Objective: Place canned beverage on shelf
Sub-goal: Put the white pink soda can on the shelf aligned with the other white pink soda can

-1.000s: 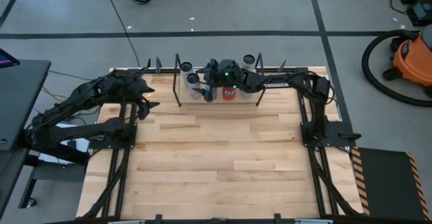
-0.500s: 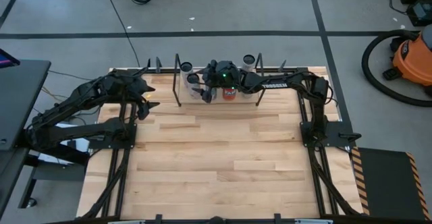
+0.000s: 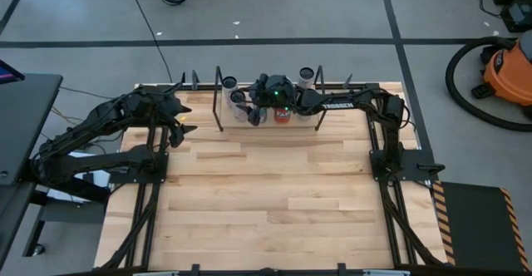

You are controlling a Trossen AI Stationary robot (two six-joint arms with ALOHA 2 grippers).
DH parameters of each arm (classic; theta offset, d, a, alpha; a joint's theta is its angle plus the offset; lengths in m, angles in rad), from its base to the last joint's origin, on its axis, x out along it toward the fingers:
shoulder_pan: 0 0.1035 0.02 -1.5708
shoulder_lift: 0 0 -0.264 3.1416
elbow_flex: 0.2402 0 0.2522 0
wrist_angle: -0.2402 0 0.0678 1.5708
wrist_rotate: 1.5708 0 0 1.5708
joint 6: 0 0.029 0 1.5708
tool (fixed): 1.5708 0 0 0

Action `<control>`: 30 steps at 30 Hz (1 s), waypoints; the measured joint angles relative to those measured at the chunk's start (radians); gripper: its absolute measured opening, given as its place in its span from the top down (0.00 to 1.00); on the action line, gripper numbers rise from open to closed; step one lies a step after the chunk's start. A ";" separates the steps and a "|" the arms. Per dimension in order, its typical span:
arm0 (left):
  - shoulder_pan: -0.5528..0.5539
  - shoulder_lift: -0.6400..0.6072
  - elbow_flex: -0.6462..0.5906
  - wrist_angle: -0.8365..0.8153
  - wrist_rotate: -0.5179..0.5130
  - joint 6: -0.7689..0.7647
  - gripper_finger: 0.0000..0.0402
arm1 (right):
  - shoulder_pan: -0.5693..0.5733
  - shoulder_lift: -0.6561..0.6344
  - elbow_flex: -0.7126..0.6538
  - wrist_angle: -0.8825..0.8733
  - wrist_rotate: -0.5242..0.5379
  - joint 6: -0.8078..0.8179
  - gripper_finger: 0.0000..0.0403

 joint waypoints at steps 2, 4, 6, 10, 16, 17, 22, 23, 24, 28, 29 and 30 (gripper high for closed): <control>0.000 0.000 0.000 0.000 0.000 0.000 0.21 | 0.001 0.000 0.000 0.010 0.000 0.015 0.24; 0.000 0.000 0.000 0.000 0.000 0.000 0.21 | 0.001 0.000 0.000 0.013 0.006 0.030 0.27; 0.000 0.000 0.000 0.000 0.000 0.000 0.21 | 0.001 0.000 0.000 0.013 0.019 0.043 0.30; 0.000 0.001 0.000 0.000 0.000 0.000 0.21 | 0.004 0.000 0.000 0.020 0.025 0.068 0.34; 0.000 0.001 0.000 0.000 0.000 0.000 0.21 | 0.024 0.002 0.000 0.028 0.078 0.097 0.36; 0.000 0.001 0.000 0.000 0.000 0.000 0.21 | 0.027 0.002 0.000 0.031 0.077 0.110 0.36; 0.000 0.001 0.000 0.000 0.000 0.000 0.21 | 0.043 0.002 0.000 0.038 0.095 0.165 0.37; 0.000 0.001 0.000 0.000 0.000 0.000 0.21 | 0.045 0.002 0.000 0.038 0.101 0.167 0.37; 0.000 0.001 0.000 0.000 0.000 0.000 0.21 | 0.047 0.002 0.000 0.039 0.111 0.164 0.37; 0.000 0.001 0.000 0.000 0.000 -0.006 0.21 | 0.049 0.002 0.000 0.033 0.122 0.143 0.37; 0.000 0.001 0.000 0.000 0.000 -0.008 0.21 | 0.048 0.002 0.000 0.030 0.122 0.143 0.37; 0.000 0.001 0.000 -0.001 0.000 -0.008 0.21 | 0.049 0.002 0.000 0.026 0.122 0.143 0.37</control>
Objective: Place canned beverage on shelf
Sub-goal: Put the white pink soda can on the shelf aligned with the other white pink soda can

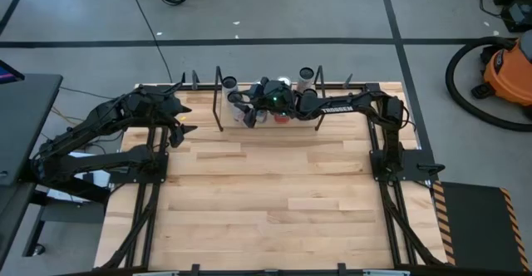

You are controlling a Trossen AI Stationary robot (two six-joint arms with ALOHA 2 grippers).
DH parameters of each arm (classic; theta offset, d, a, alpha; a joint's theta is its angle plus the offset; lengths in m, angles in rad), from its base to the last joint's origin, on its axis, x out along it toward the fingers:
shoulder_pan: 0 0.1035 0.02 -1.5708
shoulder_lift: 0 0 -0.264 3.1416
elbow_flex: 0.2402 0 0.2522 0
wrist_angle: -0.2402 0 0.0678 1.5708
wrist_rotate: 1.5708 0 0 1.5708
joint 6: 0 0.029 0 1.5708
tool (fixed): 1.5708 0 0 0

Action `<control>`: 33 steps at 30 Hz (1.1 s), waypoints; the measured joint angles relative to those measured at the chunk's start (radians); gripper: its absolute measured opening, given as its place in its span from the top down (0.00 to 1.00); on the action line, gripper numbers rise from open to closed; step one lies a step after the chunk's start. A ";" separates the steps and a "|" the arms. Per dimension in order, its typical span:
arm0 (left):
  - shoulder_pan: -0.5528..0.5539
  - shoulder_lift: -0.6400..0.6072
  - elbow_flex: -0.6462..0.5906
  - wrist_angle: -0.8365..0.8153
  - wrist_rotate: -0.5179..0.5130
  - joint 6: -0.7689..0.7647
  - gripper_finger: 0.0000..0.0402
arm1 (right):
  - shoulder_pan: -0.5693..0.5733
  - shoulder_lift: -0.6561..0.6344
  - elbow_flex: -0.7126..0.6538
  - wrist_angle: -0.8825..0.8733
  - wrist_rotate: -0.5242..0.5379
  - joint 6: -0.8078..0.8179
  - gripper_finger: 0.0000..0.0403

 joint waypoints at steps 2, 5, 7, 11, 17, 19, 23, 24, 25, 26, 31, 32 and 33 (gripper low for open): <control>0.000 0.000 0.000 0.000 0.000 0.000 0.21 | 0.002 0.000 0.001 -0.009 0.000 -0.002 0.37; 0.000 0.000 0.000 0.000 0.000 0.000 0.21 | 0.009 -0.002 0.002 -0.027 0.000 -0.003 0.37; 0.000 0.000 0.000 0.000 0.000 0.000 0.21 | 0.010 -0.003 0.003 -0.036 -0.003 0.001 0.37; 0.000 0.000 0.000 0.000 0.000 0.000 0.21 | 0.017 -0.003 0.003 -0.046 -0.021 0.026 0.37; 0.000 0.000 0.000 0.000 0.000 0.000 0.21 | 0.019 -0.003 0.002 -0.048 0.014 0.029 0.37; 0.000 0.000 0.000 0.000 0.000 0.000 0.21 | 0.019 -0.003 0.002 -0.048 0.016 0.030 0.37; 0.000 0.000 0.000 0.000 0.000 0.000 0.21 | 0.019 -0.003 0.002 -0.048 0.018 0.029 0.37; 0.000 0.000 0.000 0.000 0.000 0.000 0.21 | 0.019 -0.003 0.002 -0.048 0.017 0.027 0.37; 0.000 0.000 0.000 0.000 0.000 0.000 0.21 | 0.020 -0.003 0.001 -0.046 0.017 0.025 0.37; 0.000 0.000 0.000 0.000 0.000 0.000 0.21 | 0.020 -0.002 0.001 -0.041 0.017 0.023 0.37; 0.000 0.000 0.000 -0.001 0.000 -0.001 0.21 | 0.020 -0.001 -0.001 -0.024 0.017 0.027 0.37; 0.000 0.000 0.000 -0.001 0.000 0.000 0.21 | 0.020 0.000 -0.001 -0.023 0.016 0.025 0.37; 0.000 0.000 0.000 -0.001 0.000 0.000 0.21 | 0.019 0.000 -0.001 -0.023 0.015 0.023 0.37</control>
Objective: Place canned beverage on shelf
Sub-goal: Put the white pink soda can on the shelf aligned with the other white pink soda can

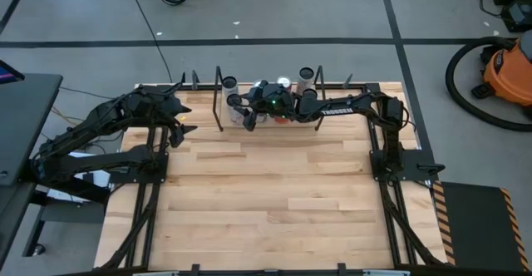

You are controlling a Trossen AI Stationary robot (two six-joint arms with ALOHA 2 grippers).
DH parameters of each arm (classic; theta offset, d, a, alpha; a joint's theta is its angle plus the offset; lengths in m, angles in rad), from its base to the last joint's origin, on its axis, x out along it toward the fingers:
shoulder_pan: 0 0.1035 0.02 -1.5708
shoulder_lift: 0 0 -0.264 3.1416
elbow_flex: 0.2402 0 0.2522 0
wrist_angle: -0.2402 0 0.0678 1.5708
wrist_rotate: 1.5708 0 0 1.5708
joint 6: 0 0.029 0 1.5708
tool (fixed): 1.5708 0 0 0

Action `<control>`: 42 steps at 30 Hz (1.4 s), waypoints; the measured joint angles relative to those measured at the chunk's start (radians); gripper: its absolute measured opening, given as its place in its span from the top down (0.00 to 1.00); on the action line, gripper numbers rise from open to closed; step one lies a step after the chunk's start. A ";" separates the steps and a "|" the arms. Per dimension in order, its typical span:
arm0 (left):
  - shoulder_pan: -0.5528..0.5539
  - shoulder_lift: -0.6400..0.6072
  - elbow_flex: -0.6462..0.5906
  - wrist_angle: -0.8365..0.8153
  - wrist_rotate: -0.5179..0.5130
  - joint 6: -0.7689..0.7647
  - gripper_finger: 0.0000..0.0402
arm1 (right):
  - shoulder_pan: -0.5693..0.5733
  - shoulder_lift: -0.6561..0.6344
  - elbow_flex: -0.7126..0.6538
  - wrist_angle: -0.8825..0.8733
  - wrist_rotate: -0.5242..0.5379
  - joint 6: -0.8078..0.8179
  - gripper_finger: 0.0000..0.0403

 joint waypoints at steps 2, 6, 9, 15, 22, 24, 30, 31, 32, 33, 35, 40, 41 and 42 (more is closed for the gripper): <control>0.000 0.000 0.000 0.000 0.000 0.000 0.21 | -0.003 0.000 0.000 0.001 -0.001 0.000 0.37; 0.000 0.000 0.000 0.000 0.000 0.000 0.21 | -0.005 0.000 0.000 0.002 -0.002 -0.001 0.37; 0.000 0.000 0.000 0.000 0.000 0.000 0.21 | -0.005 0.000 0.000 0.003 -0.002 -0.003 0.35; 0.000 0.000 0.000 0.000 0.000 0.001 0.21 | -0.006 0.000 0.000 0.009 -0.001 -0.012 0.26; 0.000 0.000 0.000 0.000 0.000 0.001 0.21 | -0.006 -0.028 0.000 0.012 -0.001 -0.030 0.19; 0.000 0.000 0.000 0.000 0.000 0.001 0.21 | -0.006 -0.046 0.000 0.001 -0.001 -0.030 0.19; 0.000 0.000 0.000 0.000 0.000 0.001 0.21 | 0.001 -0.095 0.000 -0.138 -0.014 -0.048 0.19; 0.000 0.000 0.000 0.000 0.000 0.003 0.21 | 0.003 -0.098 0.000 -0.160 -0.030 -0.048 0.19; 0.000 0.000 0.000 0.000 0.000 0.008 0.21 | 0.006 -0.097 0.000 -0.180 -0.050 -0.048 0.19; 0.000 0.000 0.000 0.000 0.000 0.016 0.21 | 0.010 -0.096 0.000 -0.200 -0.072 -0.049 0.20; 0.000 0.000 0.000 0.000 0.000 0.028 0.21 | 0.022 -0.095 0.000 -0.219 -0.107 -0.059 0.21; 0.000 0.000 0.000 0.000 0.000 0.034 0.21 | 0.063 -0.095 0.000 -0.222 -0.116 -0.111 0.31; 0.000 0.000 0.000 0.000 0.000 0.034 0.21 | 0.070 -0.095 0.000 -0.220 -0.116 -0.125 0.34; 0.000 0.000 0.000 0.000 0.000 0.034 0.21 | 0.076 -0.095 0.000 -0.220 -0.116 -0.134 0.38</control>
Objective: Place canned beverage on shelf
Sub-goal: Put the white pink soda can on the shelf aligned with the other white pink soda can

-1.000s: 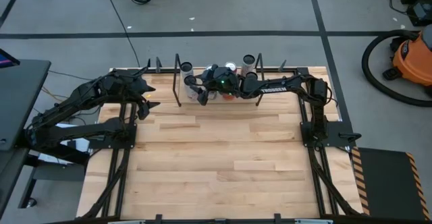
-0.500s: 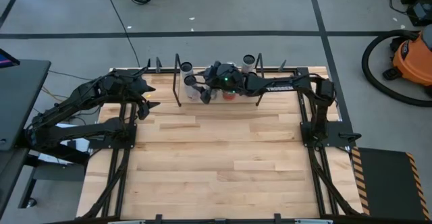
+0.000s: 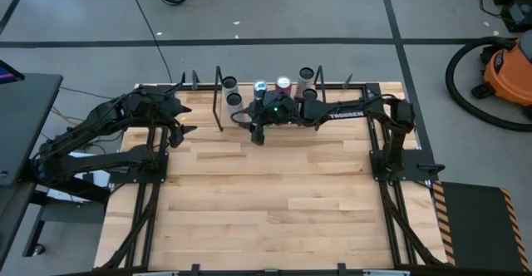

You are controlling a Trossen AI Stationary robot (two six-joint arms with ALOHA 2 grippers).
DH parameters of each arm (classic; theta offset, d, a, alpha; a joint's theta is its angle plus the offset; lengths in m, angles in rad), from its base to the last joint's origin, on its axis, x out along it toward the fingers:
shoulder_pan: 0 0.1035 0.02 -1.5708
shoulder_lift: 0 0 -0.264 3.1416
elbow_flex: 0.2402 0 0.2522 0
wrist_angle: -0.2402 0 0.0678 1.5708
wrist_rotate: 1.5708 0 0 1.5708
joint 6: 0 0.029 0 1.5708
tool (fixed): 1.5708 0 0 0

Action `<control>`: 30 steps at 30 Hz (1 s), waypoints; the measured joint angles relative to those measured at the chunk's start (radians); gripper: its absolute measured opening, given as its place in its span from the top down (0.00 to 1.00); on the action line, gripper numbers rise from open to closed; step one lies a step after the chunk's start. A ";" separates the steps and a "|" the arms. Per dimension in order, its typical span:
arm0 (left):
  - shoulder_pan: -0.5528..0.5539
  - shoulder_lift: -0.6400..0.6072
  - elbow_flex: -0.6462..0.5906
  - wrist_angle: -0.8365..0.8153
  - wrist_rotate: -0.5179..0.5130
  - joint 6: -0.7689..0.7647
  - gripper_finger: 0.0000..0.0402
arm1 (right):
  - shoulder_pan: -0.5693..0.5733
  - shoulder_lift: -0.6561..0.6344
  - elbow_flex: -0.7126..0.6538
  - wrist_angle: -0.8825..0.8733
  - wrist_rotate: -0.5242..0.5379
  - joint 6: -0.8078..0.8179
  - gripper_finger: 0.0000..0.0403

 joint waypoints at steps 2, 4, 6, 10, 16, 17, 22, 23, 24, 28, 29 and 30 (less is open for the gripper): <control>0.000 0.000 0.000 0.000 0.000 0.000 0.21 | 0.010 0.000 0.000 0.000 0.000 -0.006 0.46; 0.000 0.000 0.000 0.001 0.000 0.000 0.21 | 0.015 0.000 0.000 0.005 0.000 -0.005 0.54; 0.000 0.000 0.000 0.002 0.000 0.000 0.21 | 0.015 0.000 0.000 0.020 0.000 0.002 0.63; 0.000 0.000 0.000 0.004 0.000 0.000 0.21 | 0.014 0.012 0.001 0.064 0.027 0.009 0.80; 0.000 0.001 0.000 0.004 0.000 0.000 0.21 | 0.011 0.012 0.001 0.087 0.096 0.026 0.98; 0.000 0.001 0.000 0.004 0.000 0.000 0.21 | 0.010 0.013 0.001 0.094 0.097 0.027 0.98; 0.000 0.001 0.000 0.005 0.000 -0.001 0.21 | 0.010 0.074 0.000 0.132 0.098 0.052 0.97; 0.000 0.001 0.000 0.005 0.000 -0.001 0.21 | 0.010 0.083 0.000 0.122 0.099 0.052 0.97; 0.000 0.001 0.000 0.005 0.000 -0.001 0.21 | 0.010 0.092 -0.001 0.126 0.107 0.052 0.98; -0.001 0.001 0.000 0.004 0.000 -0.001 0.21 | 0.009 0.096 0.001 0.146 0.128 0.045 0.99; 0.000 0.001 0.000 0.005 0.000 -0.001 0.21 | 0.009 0.095 0.001 0.153 0.132 0.045 0.99; 0.000 0.001 0.000 0.004 0.000 -0.001 0.21 | 0.009 0.095 0.001 0.158 0.144 0.046 0.98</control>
